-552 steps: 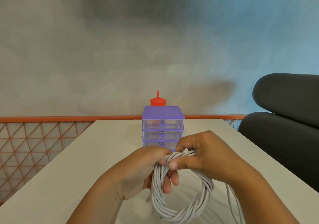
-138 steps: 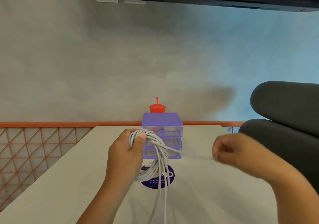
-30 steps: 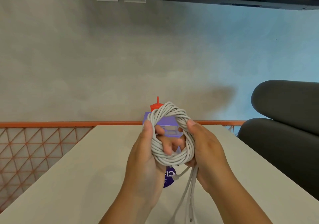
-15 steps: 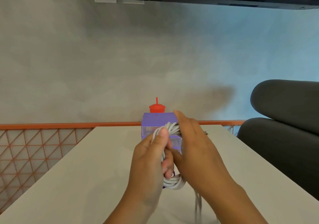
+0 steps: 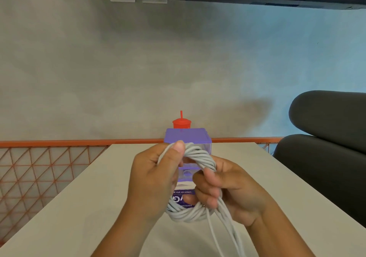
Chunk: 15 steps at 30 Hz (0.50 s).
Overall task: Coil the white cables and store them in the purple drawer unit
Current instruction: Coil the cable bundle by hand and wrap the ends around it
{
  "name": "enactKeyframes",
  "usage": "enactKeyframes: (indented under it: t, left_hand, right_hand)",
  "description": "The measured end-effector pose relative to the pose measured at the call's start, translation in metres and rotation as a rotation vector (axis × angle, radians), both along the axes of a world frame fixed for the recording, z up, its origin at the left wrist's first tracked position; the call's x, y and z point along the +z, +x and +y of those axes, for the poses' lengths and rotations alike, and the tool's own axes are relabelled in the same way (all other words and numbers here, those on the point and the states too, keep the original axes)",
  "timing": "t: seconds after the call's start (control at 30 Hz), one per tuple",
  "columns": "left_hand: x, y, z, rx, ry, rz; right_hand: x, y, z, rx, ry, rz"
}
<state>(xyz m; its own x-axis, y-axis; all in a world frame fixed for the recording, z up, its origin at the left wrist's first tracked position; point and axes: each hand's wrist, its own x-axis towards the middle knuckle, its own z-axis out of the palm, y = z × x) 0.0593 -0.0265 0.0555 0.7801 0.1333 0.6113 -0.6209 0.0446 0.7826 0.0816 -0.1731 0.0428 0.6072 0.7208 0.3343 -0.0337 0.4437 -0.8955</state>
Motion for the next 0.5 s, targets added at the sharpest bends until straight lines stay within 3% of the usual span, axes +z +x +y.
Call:
enactKeyframes:
  t: [0.07, 0.17, 0.3, 0.5]
  left_hand:
    - [-0.001, -0.001, -0.003, 0.002, 0.011, 0.01]
    - [-0.001, 0.002, -0.004, -0.027, -0.07, 0.08]
    - [0.0, 0.006, 0.002, 0.031, -0.074, 0.097]
    - [0.0, 0.009, 0.006, 0.133, -0.079, 0.043]
  right_hand:
    - [-0.004, 0.003, -0.002, 0.024, 0.023, 0.02]
    - [-0.005, 0.003, 0.002, -0.16, -0.034, 0.046]
    - [0.0, 0.0, 0.012, -0.541, -0.316, -0.129]
    - [0.001, -0.009, 0.021, -0.608, -0.645, -0.134]
